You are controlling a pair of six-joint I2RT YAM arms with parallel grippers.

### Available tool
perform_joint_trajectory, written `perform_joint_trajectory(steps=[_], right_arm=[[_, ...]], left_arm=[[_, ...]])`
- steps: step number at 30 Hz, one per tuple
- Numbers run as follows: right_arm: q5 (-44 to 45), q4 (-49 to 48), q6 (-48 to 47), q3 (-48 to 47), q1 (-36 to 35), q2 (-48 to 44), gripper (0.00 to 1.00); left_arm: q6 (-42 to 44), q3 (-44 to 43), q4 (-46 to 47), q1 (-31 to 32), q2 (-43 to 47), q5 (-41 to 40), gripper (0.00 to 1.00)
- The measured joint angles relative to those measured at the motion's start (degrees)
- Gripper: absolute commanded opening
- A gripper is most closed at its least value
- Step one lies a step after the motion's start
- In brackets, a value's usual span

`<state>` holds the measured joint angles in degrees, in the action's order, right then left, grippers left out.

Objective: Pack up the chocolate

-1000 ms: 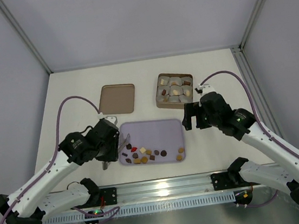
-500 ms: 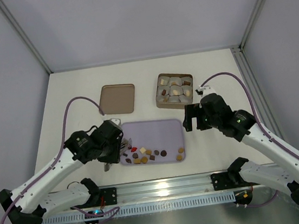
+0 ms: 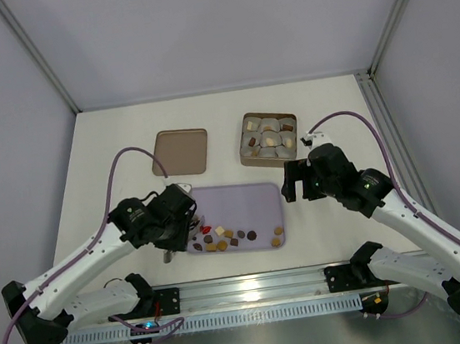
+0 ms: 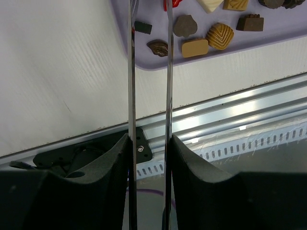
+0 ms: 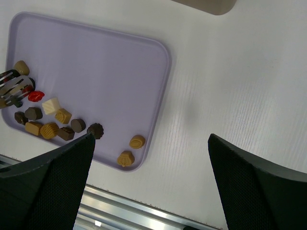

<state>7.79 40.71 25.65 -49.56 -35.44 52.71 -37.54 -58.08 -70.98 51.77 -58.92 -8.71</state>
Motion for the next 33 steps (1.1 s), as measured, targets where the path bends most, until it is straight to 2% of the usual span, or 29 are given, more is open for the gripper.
perform_joint_trajectory(steps=[16,33], right_arm=[[0.70,0.02,-0.04,0.50,0.00,-0.46,1.00],[2.64,0.42,-0.07,0.50,0.00,-1.38,1.00]], left_arm=[[0.33,-0.22,2.21,1.62,-5.20,-0.04,0.32],[3.17,-7.30,5.68,1.81,-12.35,-2.08,0.32]])
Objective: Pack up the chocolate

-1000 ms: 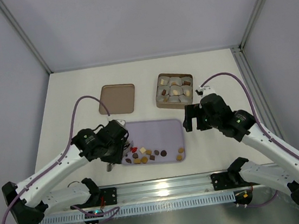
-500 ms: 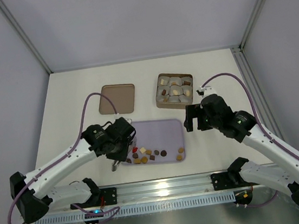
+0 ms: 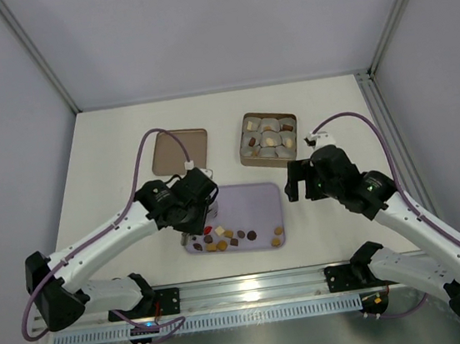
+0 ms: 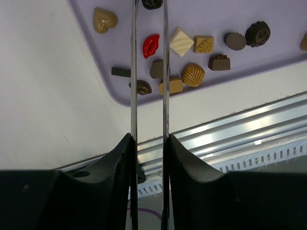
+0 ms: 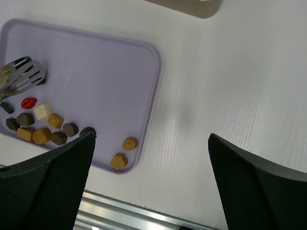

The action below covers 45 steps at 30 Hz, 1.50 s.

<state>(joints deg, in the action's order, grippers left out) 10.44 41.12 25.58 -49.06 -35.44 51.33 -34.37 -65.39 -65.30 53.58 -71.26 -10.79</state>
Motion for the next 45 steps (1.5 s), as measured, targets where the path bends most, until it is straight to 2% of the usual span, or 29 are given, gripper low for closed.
perform_joint_trajectory(steps=[45], right_arm=[[0.59,0.90,0.00,0.00,0.00,-1.07,1.00]], left_arm=[[1.64,-2.23,0.33,0.04,-0.90,-0.52,0.33]])
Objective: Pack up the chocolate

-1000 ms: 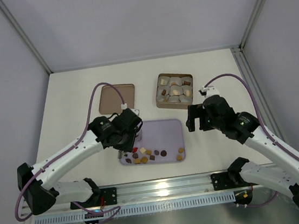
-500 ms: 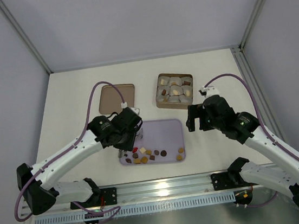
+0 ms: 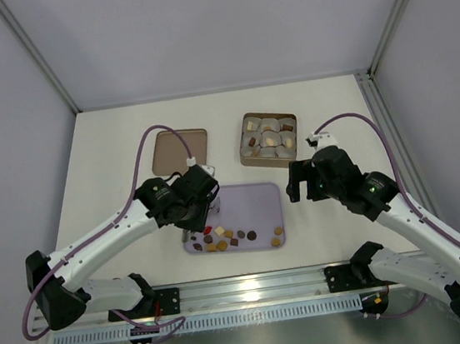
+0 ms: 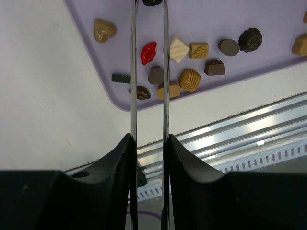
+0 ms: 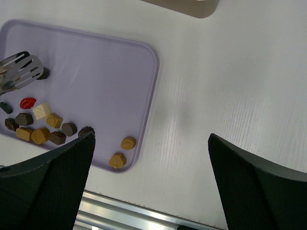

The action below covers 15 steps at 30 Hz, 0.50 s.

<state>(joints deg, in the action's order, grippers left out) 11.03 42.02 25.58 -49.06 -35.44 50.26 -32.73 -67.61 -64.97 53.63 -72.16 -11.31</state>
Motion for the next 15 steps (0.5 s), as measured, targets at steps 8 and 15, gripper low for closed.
perform_joint_trajectory(steps=[8,15], right_arm=[[0.00,0.00,0.00,0.00,0.00,0.00,1.00],[0.00,0.00,0.00,0.00,0.00,-0.02,1.00]], left_arm=[[-0.04,0.00,-0.04,0.00,0.02,0.00,0.33],[-0.07,0.00,-0.04,0.00,0.33,0.04,0.33]])
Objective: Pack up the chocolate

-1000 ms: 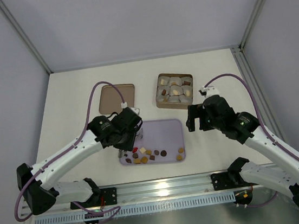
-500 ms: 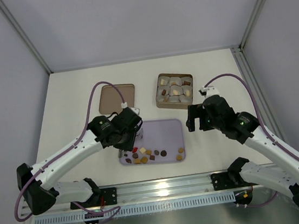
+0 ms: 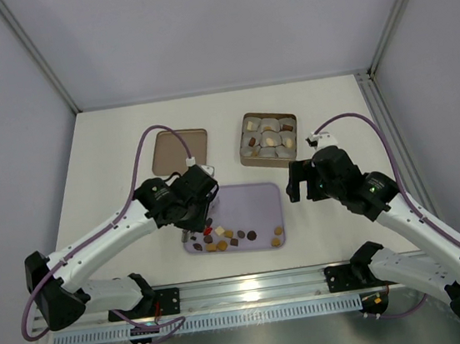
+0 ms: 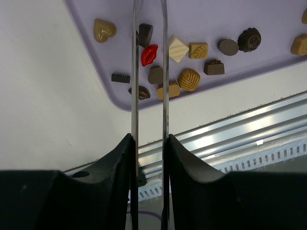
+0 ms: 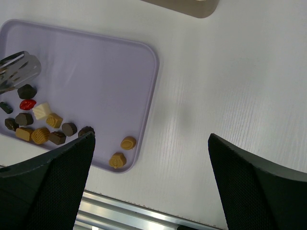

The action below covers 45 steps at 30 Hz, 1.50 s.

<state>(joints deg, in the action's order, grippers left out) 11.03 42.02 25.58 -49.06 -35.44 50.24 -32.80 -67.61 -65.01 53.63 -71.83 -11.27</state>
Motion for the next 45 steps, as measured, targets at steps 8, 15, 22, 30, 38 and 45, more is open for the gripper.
perform_joint_trajectory(steps=[8,15,22,30,38,45], right_arm=[[0.00,0.02,0.00,0.00,0.00,0.00,1.00],[-0.02,0.02,0.00,0.00,0.00,0.00,1.00],[-0.02,0.02,0.00,0.00,0.00,0.00,1.00],[-0.04,0.04,0.02,0.07,0.00,-0.37,1.00],[-0.02,0.11,0.02,0.11,0.00,-1.40,1.00],[0.11,0.20,0.02,0.13,0.00,-1.88,1.00]], left_arm=[[-0.02,0.00,-0.50,0.00,0.57,0.37,0.38],[0.02,0.04,-2.67,0.00,3.32,0.96,0.39],[0.04,1.64,-4.57,0.00,4.85,2.34,0.38],[0.02,3.82,-4.96,0.11,4.87,2.95,0.38],[0.09,4.24,-4.83,0.37,4.85,2.93,0.25],[0.24,4.15,-4.44,0.37,3.98,2.25,0.18]])
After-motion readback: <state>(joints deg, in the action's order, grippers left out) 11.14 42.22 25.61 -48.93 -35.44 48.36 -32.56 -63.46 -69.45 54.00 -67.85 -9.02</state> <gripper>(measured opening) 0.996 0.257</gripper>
